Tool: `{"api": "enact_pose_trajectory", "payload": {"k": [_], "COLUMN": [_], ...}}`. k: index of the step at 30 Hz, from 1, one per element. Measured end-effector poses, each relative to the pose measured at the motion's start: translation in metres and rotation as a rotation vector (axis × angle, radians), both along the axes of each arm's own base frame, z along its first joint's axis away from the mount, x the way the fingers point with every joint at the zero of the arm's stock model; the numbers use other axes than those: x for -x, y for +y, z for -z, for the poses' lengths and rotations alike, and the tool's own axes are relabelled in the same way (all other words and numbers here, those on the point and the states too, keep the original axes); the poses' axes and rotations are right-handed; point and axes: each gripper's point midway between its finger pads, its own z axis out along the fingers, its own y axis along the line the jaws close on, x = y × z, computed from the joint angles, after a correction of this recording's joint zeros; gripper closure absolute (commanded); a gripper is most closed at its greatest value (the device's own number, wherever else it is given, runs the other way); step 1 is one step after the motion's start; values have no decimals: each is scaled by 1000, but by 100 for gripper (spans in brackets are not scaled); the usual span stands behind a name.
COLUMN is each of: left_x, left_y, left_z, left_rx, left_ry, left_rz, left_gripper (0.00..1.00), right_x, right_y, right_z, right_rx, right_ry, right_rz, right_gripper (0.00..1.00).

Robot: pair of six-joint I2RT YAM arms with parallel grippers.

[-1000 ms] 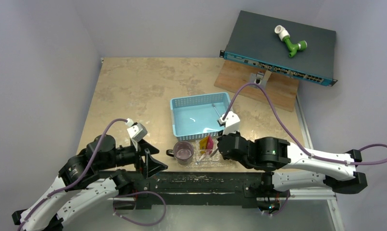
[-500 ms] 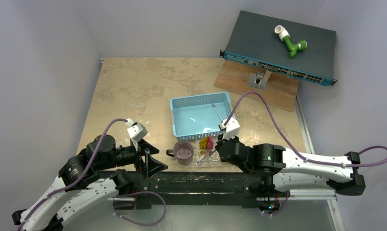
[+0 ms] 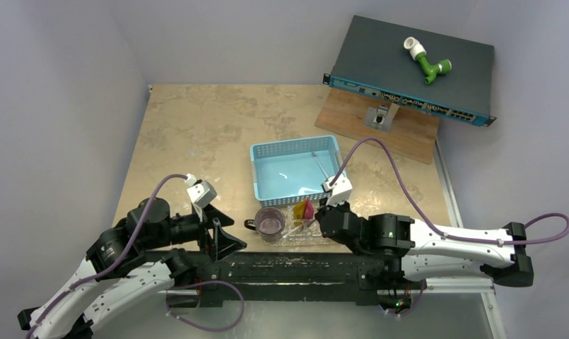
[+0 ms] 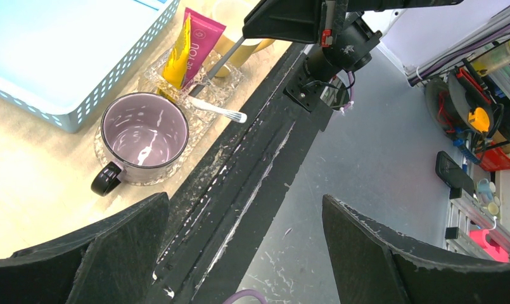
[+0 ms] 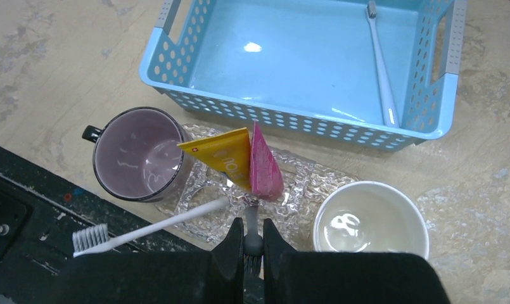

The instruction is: Prepare toiletry sets of a toothbrush and toothpaste on the tray

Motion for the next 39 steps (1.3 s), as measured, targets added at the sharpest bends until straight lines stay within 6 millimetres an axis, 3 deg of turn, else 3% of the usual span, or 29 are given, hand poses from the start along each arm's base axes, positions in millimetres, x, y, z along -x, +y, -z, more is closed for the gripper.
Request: {"api": "enact_pose_trajectory", "payload": {"k": [15,24,31,36,39], "left_x": [0,0,0,0,0], "left_y": [0,0,0,0,0], "left_z": [0,0,0,0,0], "left_rx": [0,-1,-1,-1,-1], "left_ry": [0,0,1,1,1], "left_rz": [0,0,0,0,0], "left_gripper": [10,10,10,10,10], "right_x": [3,9,14,18,21], "right_y": [3,6,7,5,4], "right_z": [6,6,7,10,11], "right_rx": [-7,-10,-9,0,0], "right_ry": [-12,-22,-18,-15,-9], "right_rz": [-4,-20,-31,-30,-32], "right_gripper": [100,88,85,90,100]}}
